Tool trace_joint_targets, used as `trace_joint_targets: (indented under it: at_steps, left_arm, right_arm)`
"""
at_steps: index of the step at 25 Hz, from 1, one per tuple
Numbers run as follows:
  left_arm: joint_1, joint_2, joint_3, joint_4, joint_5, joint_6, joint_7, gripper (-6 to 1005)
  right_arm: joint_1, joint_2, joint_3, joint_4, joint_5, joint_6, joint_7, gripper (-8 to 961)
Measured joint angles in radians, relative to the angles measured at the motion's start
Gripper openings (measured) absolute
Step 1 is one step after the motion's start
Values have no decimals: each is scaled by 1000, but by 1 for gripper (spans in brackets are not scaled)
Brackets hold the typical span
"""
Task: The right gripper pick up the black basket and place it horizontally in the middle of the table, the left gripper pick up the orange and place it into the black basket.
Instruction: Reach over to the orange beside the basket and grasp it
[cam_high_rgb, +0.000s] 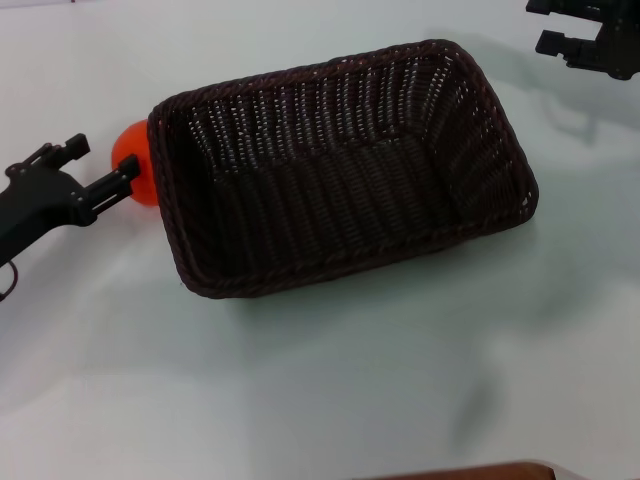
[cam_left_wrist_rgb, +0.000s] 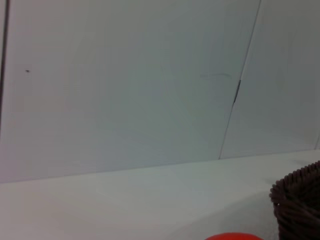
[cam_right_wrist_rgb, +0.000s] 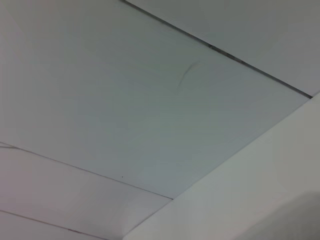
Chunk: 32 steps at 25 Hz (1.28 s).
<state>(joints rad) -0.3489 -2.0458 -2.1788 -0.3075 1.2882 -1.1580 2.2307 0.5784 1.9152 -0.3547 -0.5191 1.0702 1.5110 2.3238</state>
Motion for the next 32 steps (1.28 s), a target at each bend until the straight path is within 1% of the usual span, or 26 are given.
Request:
trace_joint_targets:
  at_steps: [6,12,15,23,28,32]
  left_arm:
    - [-20,-2,28,3,2,11,-11,795]
    - [-32,-13,49,2,3,37,-11,796]
    - [-39,-15,55,5,3,47,-11,797]
    - [-44,-22,75,0,3,91,-21,626]
    - [-43,-27,66,-3,-2,93,-23,389]
    - [-42,-27,62,-5,-4,91,-23,357]
  right_arm:
    - [-7,8,3,2,1,-5,-13,780]
    - [-8,13,5,5,1,-10,-26,778]
    - [-7,14,5,13,1,-18,-29,778]
    - [-3,14,5,19,1,-25,-41,779]
    - [-3,14,5,28,0,-29,-44,778]
    - [-4,15,5,29,0,-32,-46,778]
